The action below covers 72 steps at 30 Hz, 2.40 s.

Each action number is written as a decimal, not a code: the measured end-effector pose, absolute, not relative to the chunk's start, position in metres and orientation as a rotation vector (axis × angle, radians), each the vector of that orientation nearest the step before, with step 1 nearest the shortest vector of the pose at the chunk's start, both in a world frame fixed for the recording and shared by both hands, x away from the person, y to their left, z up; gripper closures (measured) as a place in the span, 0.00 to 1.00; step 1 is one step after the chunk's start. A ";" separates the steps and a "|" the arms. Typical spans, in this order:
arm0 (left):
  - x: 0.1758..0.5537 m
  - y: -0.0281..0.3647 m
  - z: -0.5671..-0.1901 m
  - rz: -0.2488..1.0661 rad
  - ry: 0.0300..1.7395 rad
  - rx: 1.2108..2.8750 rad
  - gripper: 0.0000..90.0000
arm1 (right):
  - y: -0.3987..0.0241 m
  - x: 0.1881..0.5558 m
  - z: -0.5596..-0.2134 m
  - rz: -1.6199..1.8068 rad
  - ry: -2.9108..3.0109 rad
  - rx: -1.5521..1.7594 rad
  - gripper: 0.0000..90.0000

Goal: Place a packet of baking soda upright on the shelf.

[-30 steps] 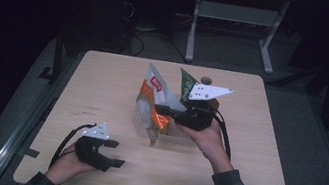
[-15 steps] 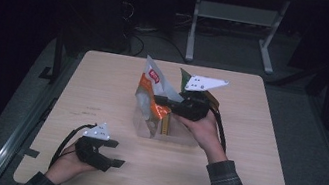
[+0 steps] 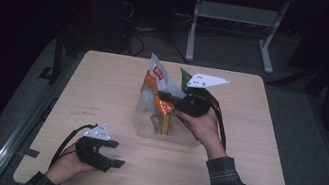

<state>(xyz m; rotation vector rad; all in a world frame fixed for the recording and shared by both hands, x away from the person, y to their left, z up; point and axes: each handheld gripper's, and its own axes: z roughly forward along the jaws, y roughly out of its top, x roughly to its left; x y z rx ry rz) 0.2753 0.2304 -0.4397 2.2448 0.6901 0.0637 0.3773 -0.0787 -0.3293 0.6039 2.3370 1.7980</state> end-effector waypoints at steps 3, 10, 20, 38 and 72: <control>0.275 0.230 -0.440 0.055 0.687 2.253 0.27 | -0.079 0.379 -0.333 1.775 2.337 0.615 1.00; 0.275 0.228 -0.441 0.052 0.680 2.257 0.27 | -0.076 0.383 -0.340 1.744 2.352 0.634 1.00; 0.274 0.228 -0.441 0.050 0.679 2.259 0.27 | -0.073 0.385 -0.347 1.708 2.372 0.640 1.00; 0.273 0.227 -0.442 0.035 0.669 2.269 0.27 | -0.061 0.389 -0.368 1.623 2.448 0.668 1.00; 0.275 0.224 -0.442 0.026 0.653 2.282 0.26 | -0.059 0.383 -0.363 1.576 2.403 0.747 0.38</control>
